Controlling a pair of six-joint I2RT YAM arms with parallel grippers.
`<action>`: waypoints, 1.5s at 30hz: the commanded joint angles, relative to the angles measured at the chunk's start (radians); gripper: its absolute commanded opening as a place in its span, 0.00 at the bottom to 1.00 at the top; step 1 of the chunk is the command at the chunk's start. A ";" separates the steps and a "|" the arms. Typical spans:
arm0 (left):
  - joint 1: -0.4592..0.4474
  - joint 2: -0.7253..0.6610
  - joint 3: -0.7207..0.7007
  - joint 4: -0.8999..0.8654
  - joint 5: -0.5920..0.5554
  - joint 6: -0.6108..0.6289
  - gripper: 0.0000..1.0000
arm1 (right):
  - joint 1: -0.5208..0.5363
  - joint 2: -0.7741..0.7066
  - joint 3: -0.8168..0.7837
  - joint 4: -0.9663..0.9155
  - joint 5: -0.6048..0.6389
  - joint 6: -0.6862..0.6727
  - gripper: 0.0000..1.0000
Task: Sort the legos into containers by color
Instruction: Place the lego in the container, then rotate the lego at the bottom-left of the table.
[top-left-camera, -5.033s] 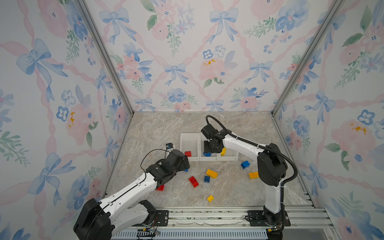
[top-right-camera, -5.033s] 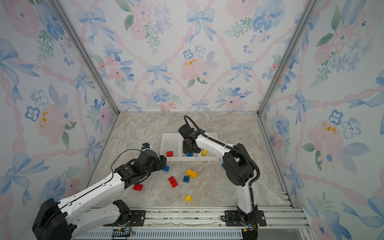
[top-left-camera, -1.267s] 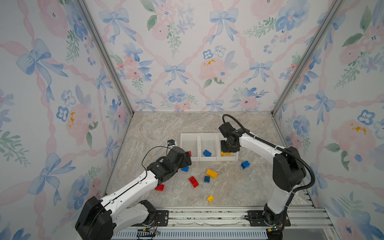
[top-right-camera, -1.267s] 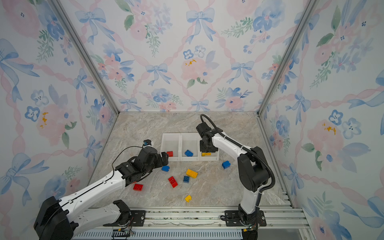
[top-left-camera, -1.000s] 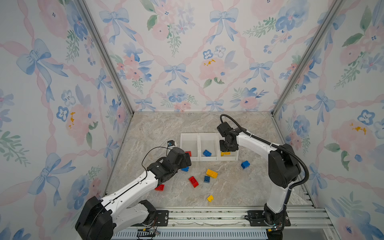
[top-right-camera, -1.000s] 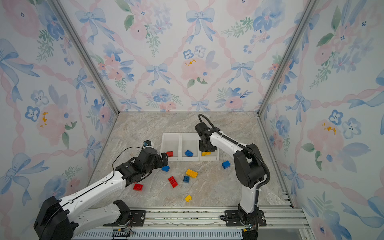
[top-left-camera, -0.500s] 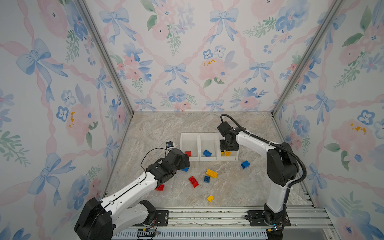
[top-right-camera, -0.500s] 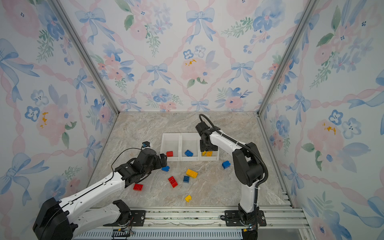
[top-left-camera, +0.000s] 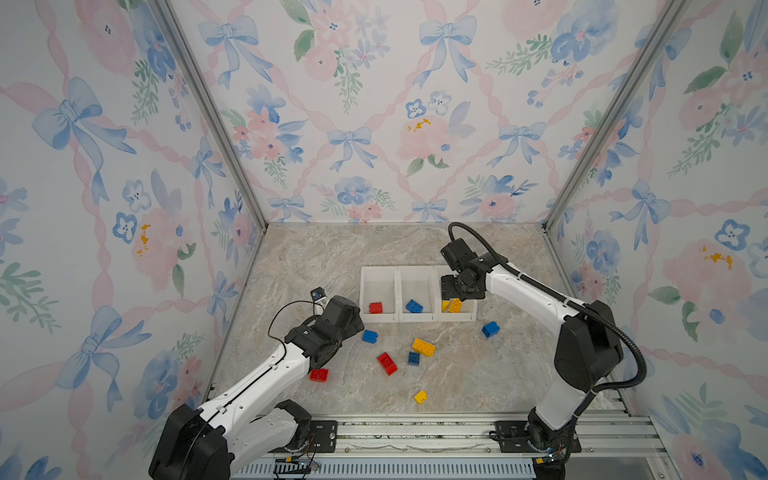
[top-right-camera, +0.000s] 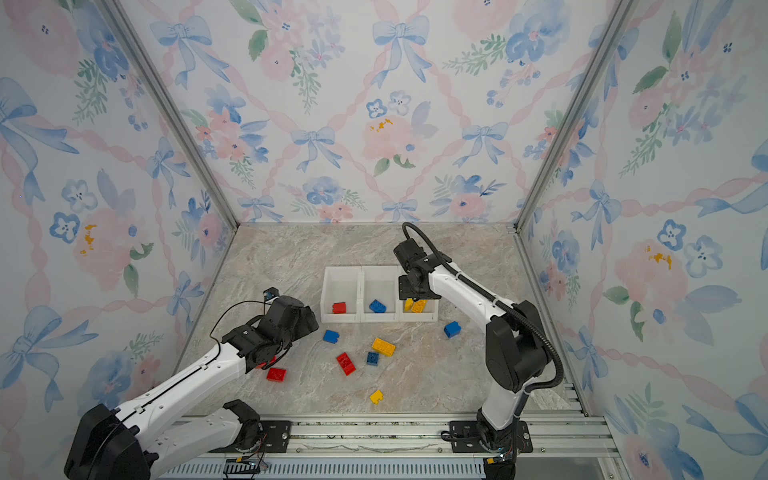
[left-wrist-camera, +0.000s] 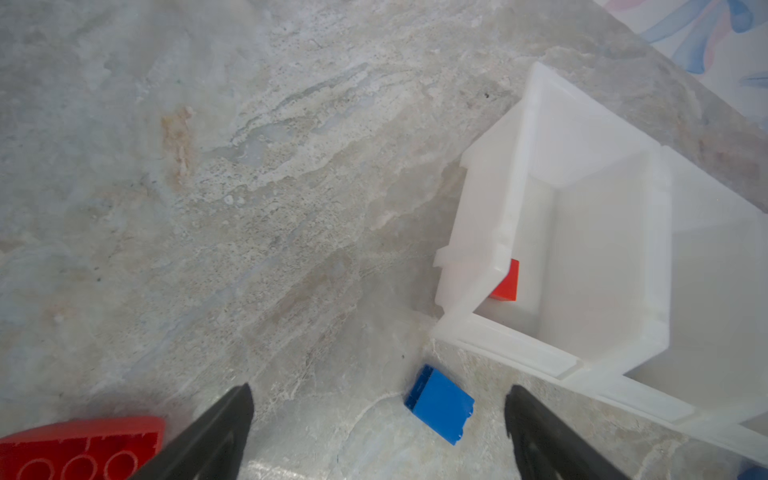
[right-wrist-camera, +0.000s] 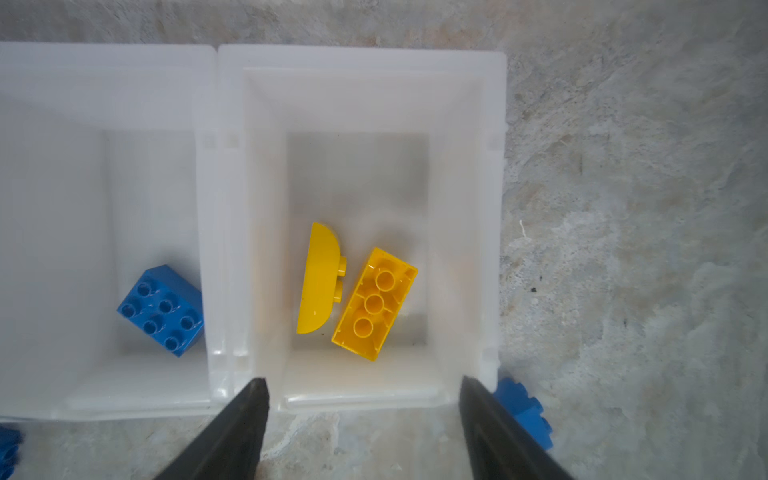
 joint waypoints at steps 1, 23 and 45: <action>0.072 -0.028 -0.022 -0.089 0.018 -0.068 0.95 | 0.015 -0.043 -0.027 -0.062 -0.030 0.003 0.80; 0.461 -0.012 -0.017 -0.284 0.242 -0.109 0.88 | 0.028 -0.117 -0.045 -0.116 -0.157 -0.033 0.99; 0.505 0.175 0.010 -0.315 0.274 -0.145 0.84 | 0.002 -0.151 -0.084 -0.097 -0.176 -0.037 0.97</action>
